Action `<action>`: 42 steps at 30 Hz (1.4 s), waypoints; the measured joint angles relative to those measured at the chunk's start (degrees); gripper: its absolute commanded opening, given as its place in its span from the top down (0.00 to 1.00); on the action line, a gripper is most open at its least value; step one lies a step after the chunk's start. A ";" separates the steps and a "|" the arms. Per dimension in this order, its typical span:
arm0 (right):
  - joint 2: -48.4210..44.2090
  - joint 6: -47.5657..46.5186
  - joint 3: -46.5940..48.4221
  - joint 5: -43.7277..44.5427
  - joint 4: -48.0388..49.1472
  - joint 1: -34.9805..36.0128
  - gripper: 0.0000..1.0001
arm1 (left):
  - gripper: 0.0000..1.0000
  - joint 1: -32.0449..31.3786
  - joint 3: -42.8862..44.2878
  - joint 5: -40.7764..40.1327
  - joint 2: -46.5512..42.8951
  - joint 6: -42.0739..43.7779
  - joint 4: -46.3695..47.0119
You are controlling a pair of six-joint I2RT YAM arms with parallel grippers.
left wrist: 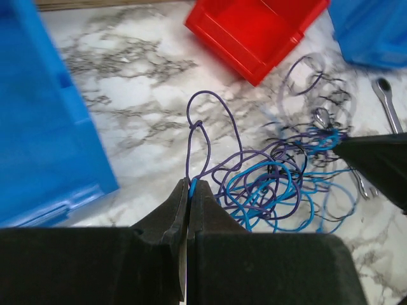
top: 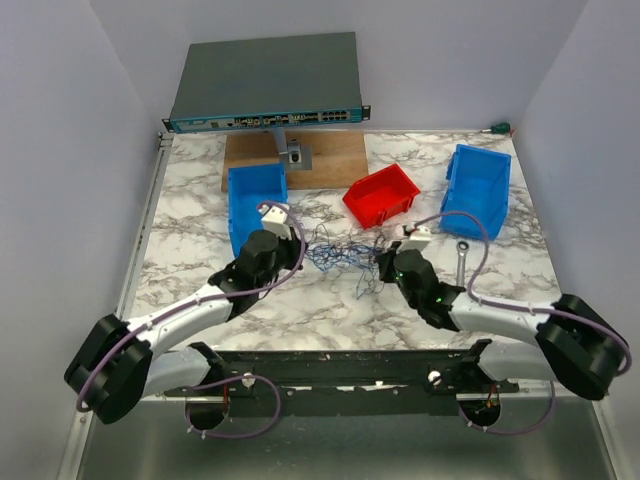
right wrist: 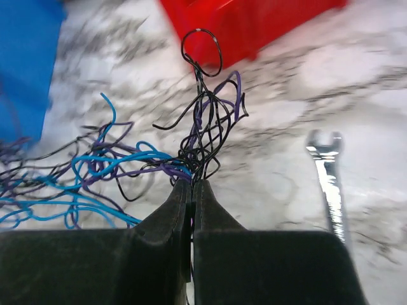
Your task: Untangle the cables
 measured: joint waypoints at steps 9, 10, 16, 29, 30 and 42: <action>-18.88 19.08 -5.03 28.96 -13.90 0.28 0.99 | 1.00 0.33 -6.78 -17.92 -12.09 -5.64 -1.01; -20.70 21.27 -5.22 30.84 -16.06 0.28 0.99 | 1.00 0.33 -6.86 -19.78 -12.79 -6.34 -1.55; -33.48 33.68 -7.85 41.48 -30.10 0.24 0.99 | 1.00 0.48 -9.29 -29.59 -18.84 -8.81 -3.74; -35.23 19.93 -7.13 34.80 -30.75 0.22 0.14 | 1.00 0.81 -12.48 -15.04 -19.21 0.63 4.37; -35.08 18.16 -6.51 32.79 -30.69 0.15 0.12 | 1.00 0.81 -11.96 -11.76 -17.44 1.70 4.87; -19.58 -4.68 2.56 -15.96 -16.85 0.11 0.17 | 1.00 0.81 -8.04 6.21 -10.01 5.18 7.72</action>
